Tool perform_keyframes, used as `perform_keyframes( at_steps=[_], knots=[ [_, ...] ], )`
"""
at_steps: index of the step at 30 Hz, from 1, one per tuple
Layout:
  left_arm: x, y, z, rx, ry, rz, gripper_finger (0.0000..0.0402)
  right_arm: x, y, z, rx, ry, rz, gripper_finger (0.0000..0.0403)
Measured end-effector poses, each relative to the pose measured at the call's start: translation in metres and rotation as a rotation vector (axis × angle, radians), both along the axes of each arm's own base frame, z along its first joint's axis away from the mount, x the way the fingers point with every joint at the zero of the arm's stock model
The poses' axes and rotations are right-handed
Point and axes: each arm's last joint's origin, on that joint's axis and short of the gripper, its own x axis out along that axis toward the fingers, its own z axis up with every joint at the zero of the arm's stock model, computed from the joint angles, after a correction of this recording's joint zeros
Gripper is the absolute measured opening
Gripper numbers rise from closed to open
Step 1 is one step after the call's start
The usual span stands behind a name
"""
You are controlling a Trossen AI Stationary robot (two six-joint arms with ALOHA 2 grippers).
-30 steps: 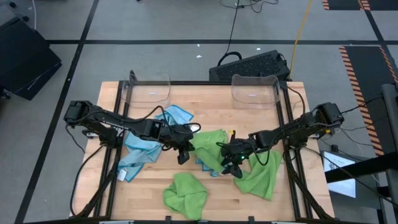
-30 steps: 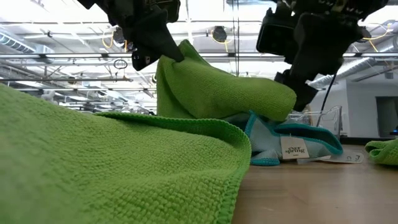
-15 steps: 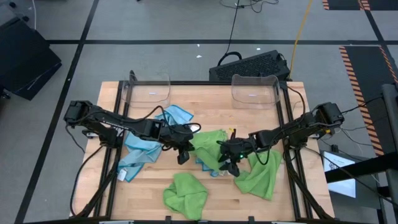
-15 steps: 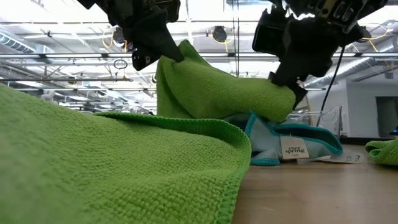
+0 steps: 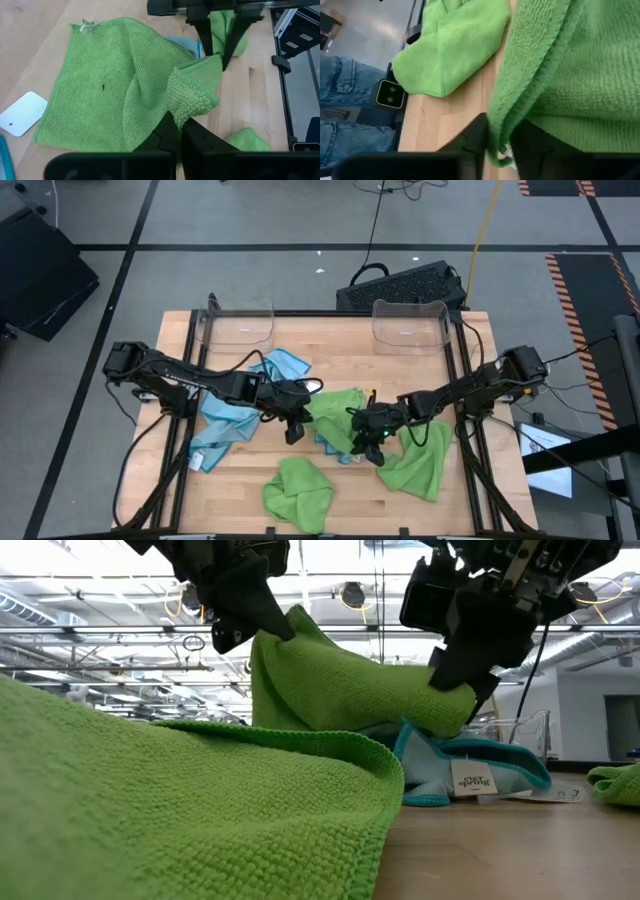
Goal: Sort microfiber towel by color & place in baskets
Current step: Fold the top green towel
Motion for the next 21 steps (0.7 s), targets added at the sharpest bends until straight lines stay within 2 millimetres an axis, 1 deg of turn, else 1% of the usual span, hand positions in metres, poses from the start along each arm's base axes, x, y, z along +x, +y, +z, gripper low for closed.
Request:
perform_keyframes(
  at_steps=[2, 3, 7, 9, 11, 13, 15, 18, 21],
  knots=[
    [0.000, 0.000, 0.000, -0.005, 0.000, -0.004, 0.0004, -0.001, 0.000, 0.002, 0.028, 0.012, 0.006, 0.0016],
    [0.000, 0.000, 0.000, -0.007, 0.000, -0.006, 0.0005, -0.001, 0.001, 0.003, 0.051, 0.012, 0.015, 0.0009],
    [-0.002, 0.000, 0.003, -0.014, -0.004, -0.013, 0.0009, -0.006, 0.002, 0.015, 0.143, 0.024, 0.022, 0.0005],
    [-0.005, 0.000, 0.010, -0.019, -0.028, -0.015, 0.0005, -0.010, 0.000, 0.027, 0.180, 0.009, 0.018, 0.0004],
    [-0.009, 0.001, 0.019, -0.016, -0.060, -0.010, 0.0004, -0.014, -0.005, 0.043, 0.215, -0.026, -0.009, 0.0004],
    [-0.014, 0.004, 0.030, 0.012, -0.108, 0.007, 0.0006, -0.021, -0.012, 0.058, 0.237, -0.057, -0.054, 0.0003],
    [-0.019, 0.008, 0.040, 0.046, -0.148, 0.034, 0.0004, -0.028, -0.023, 0.069, 0.220, -0.074, -0.132, 0.0003],
    [-0.024, 0.019, 0.050, 0.092, -0.200, 0.080, 0.0004, -0.037, -0.042, 0.090, 0.156, -0.096, -0.224, 0.0002],
    [-0.027, 0.032, 0.057, 0.121, -0.227, 0.112, 0.0004, -0.039, -0.065, 0.113, 0.094, -0.120, -0.281, 0.0001]
  ],
)
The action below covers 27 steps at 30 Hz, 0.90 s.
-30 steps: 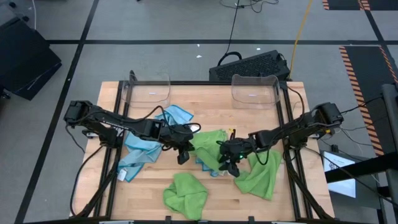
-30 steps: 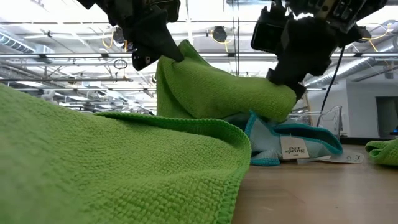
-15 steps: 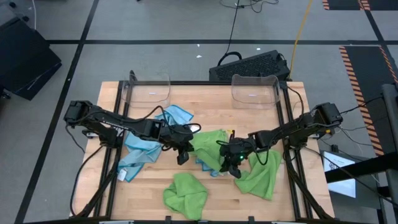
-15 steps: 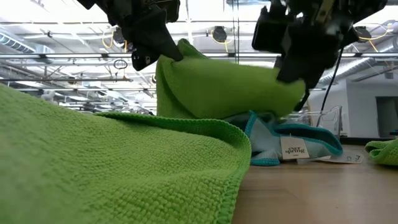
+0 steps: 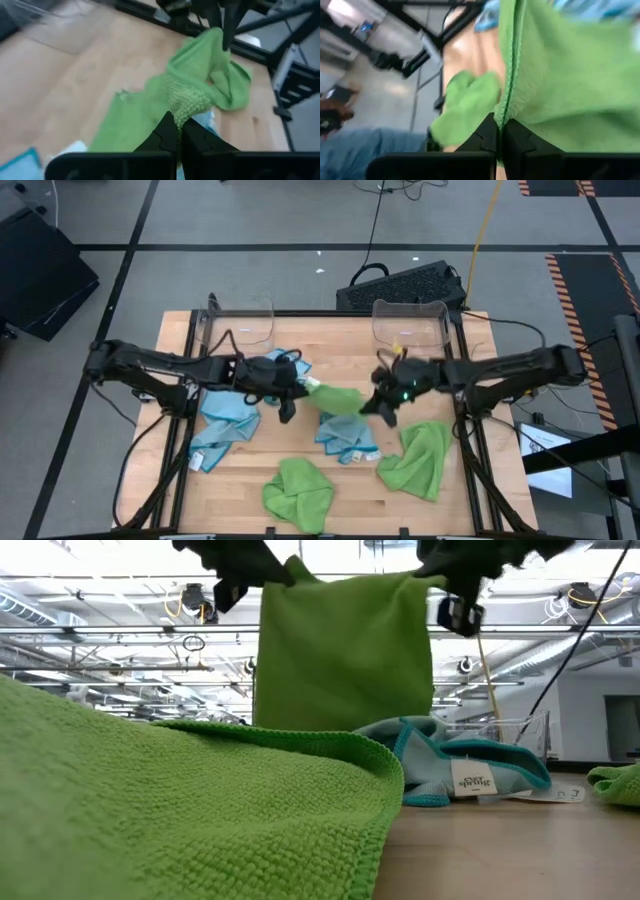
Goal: Sort microfiber towel by color & place in baskets
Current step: Fold the top green towel
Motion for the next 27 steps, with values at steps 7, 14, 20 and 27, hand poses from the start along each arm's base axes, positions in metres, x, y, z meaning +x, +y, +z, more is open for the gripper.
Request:
perform_keyframes(
  at_steps=[7, 14, 20, 27],
  knots=[
    [0.002, 0.031, 0.013, 0.042, -0.104, 0.089, 0.0003, 0.009, -0.058, 0.053, -0.174, 0.031, -0.108, 0.0001],
    [-0.005, 0.080, 0.015, 0.127, -0.087, 0.217, 0.0003, 0.012, -0.119, 0.066, -0.215, 0.117, -0.186, 0.0001],
    [-0.017, 0.123, 0.017, 0.157, -0.113, 0.280, 0.0003, 0.015, -0.170, 0.059, -0.209, 0.121, -0.205, 0.0000],
    [-0.027, 0.150, 0.023, 0.172, -0.175, 0.334, 0.0003, 0.015, -0.207, 0.080, -0.289, 0.063, -0.237, 0.0000]
  ],
)
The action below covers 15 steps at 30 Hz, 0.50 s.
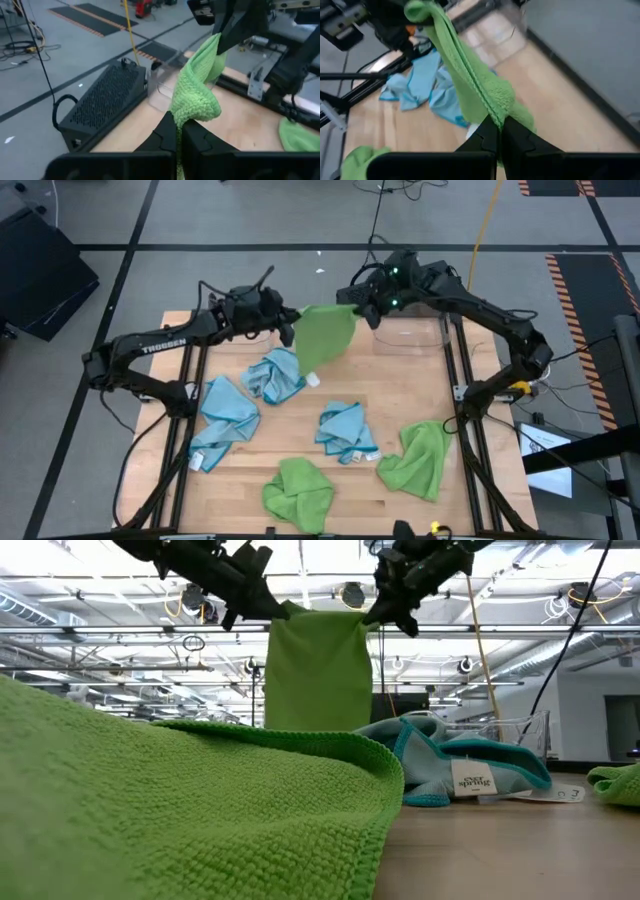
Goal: Sort microfiber towel by color & place in baskets
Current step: Fold the top green towel
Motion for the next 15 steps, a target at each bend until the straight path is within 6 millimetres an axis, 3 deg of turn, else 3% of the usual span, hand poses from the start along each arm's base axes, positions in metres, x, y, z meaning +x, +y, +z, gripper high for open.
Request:
perform_keyframes(
  at_steps=[7, 15],
  knots=[
    [0.002, -0.002, 0.003, -0.038, -0.052, -0.048, 0.0002, -0.019, 0.004, 0.007, 0.030, 0.070, -0.003, 0.0000],
    [0.020, -0.010, -0.024, -0.128, 0.067, -0.129, 0.0003, -0.022, 0.025, -0.012, 0.074, 0.196, 0.085, 0.0000]
  ],
)
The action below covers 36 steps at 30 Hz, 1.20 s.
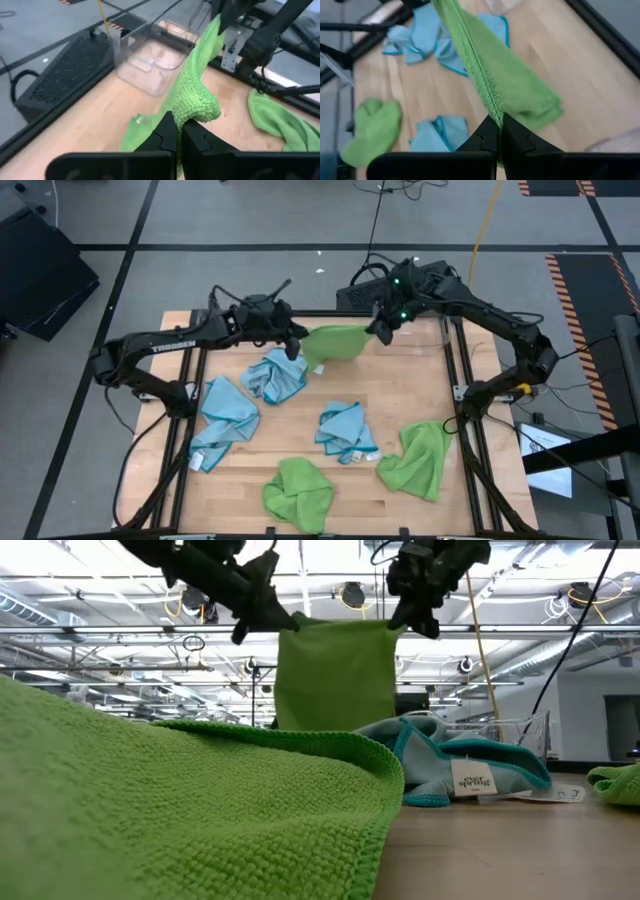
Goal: Sort microfiber towel by color & place in baskets
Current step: Fold the top green towel
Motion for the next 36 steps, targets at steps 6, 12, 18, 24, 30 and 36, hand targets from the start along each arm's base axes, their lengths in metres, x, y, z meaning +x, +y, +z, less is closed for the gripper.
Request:
perform_keyframes(
  at_steps=[6, 12, 18, 24, 30, 36],
  knots=[
    [0.012, 0.018, 0.005, 0.080, -0.161, 0.068, 0.0003, 0.000, -0.019, 0.011, -0.072, -0.127, -0.095, 0.0000],
    [-0.005, 0.057, 0.000, 0.109, -0.146, 0.219, 0.0002, 0.001, -0.041, 0.019, -0.132, -0.258, -0.180, 0.0000],
    [-0.020, 0.079, 0.012, 0.107, -0.280, 0.192, 0.0002, 0.001, -0.049, 0.024, -0.141, -0.319, -0.220, 0.0000],
    [-0.017, 0.065, -0.010, -0.032, -0.089, 0.077, 0.0002, -0.008, -0.039, 0.007, -0.059, -0.145, -0.165, 0.0000],
    [-0.010, 0.036, -0.029, -0.087, 0.130, -0.042, 0.0003, -0.004, -0.021, -0.022, 0.127, -0.099, -0.035, 0.0000],
    [-0.005, 0.010, -0.040, -0.147, 0.251, -0.122, 0.0004, 0.007, 0.014, -0.059, 0.299, -0.024, 0.069, 0.0000]
  ],
)
